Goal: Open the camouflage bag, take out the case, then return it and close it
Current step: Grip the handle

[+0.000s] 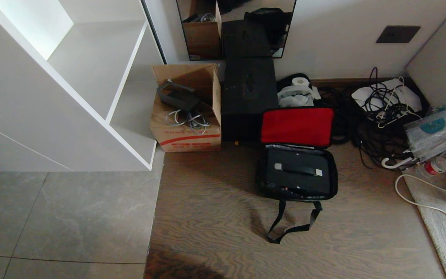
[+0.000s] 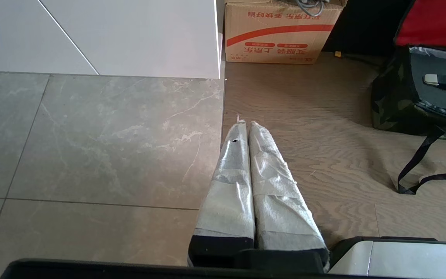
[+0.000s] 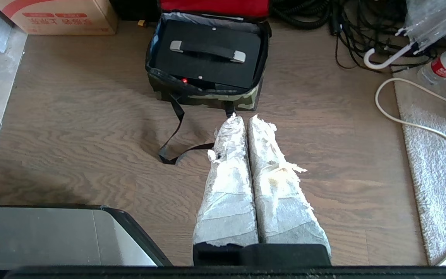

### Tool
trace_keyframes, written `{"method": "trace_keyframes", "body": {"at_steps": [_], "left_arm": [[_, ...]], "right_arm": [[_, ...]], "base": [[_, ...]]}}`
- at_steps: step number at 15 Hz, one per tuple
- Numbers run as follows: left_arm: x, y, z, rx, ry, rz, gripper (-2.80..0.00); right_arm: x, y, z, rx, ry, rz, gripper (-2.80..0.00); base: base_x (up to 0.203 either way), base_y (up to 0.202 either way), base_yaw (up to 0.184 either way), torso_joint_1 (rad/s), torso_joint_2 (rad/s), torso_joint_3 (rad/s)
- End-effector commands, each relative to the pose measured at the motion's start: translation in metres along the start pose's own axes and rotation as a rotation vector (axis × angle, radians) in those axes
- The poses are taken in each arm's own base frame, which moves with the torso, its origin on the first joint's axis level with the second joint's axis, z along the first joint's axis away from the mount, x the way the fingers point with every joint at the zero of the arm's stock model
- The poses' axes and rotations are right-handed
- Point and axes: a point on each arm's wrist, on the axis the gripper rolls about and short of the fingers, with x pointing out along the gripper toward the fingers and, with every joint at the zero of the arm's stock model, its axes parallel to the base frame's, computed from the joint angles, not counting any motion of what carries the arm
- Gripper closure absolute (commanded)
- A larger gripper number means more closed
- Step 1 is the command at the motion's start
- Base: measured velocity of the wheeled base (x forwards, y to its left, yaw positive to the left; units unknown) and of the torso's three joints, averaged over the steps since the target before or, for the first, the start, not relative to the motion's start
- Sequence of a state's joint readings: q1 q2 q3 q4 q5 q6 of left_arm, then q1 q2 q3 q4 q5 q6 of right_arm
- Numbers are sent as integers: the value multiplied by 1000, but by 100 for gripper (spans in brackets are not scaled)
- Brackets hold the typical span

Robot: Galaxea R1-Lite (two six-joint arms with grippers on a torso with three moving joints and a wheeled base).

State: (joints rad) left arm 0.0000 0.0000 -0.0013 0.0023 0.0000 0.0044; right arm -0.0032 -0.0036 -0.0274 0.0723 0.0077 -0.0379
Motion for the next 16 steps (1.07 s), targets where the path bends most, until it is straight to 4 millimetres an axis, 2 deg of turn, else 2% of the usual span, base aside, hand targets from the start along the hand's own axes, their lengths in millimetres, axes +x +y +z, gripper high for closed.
{"method": "trace_keyframes", "body": {"at_steps": [1,16], "left_arm": [[0,0,0,0,-1,0,0],[0,0,0,0,1,0,0]], "right_arm": [[0,0,0,0,6,2,0],[0,0,0,0,6,2,0]], "base": [[0,0,0,0,0,0],[0,0,0,0,0,0]]}}
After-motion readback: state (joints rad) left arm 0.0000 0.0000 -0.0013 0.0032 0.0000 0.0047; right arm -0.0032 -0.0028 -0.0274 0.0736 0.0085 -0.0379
